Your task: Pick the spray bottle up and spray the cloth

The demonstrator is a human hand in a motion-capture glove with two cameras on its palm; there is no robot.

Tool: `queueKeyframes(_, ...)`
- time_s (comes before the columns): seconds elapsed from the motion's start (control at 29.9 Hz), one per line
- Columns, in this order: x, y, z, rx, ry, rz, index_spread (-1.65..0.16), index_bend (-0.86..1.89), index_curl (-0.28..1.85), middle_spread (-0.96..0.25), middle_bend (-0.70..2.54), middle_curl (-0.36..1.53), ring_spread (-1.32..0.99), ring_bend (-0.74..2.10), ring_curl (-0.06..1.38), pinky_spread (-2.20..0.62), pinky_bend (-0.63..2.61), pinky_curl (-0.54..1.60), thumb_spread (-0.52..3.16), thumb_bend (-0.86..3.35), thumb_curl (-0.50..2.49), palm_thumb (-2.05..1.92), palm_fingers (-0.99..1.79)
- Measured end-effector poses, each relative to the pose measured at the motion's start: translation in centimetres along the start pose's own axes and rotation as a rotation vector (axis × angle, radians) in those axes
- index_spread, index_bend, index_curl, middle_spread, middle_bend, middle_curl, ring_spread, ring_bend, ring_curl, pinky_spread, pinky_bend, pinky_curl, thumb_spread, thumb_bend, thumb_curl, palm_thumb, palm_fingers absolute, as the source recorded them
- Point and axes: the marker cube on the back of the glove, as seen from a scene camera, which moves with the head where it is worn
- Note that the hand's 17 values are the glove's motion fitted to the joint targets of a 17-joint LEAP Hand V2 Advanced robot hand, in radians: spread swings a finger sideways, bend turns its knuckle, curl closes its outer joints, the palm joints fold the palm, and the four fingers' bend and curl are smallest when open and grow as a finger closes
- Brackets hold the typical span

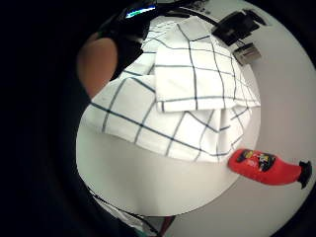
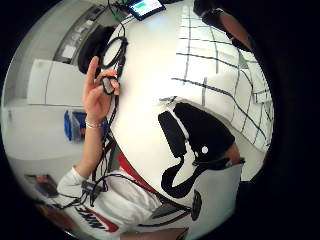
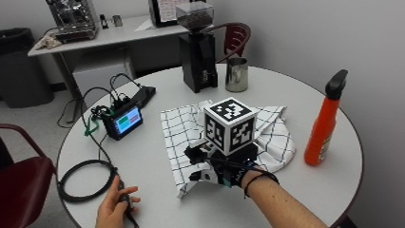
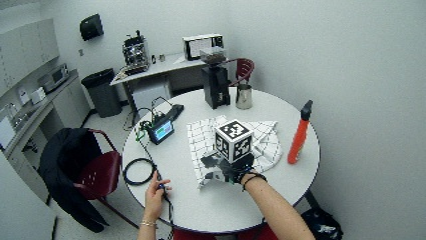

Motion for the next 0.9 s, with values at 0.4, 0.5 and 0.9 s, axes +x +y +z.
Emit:
queueKeyframes(0.4, 0.15, -0.17, -0.07, -0.005, 0.007, 0.014, -0.34, 0.15, 0.19, -0.04, 0.37, 0.21, 0.00, 0.32, 0.20, 0.21, 0.29, 0.19, 0.95, 0.27, 0.13, 0.48, 0.61)
queueKeyframes(0.5, 0.10, -0.24, -0.08, -0.004, 0.009, 0.014, -0.35, 0.15, 0.21, -0.04, 0.36, 0.23, 0.00, 0.32, 0.21, 0.22, 0.28, 0.20, 1.02, 0.26, 0.14, 0.49, 0.61)
queueKeyframes(0.9, -0.19, -0.42, -0.25, 0.036, -0.120, 0.019, -0.38, 0.16, 0.24, -0.04, 0.31, 0.28, 0.00, 0.30, 0.24, 0.24, 0.27, 0.25, 1.16, 0.20, 0.18, 0.52, 0.59)
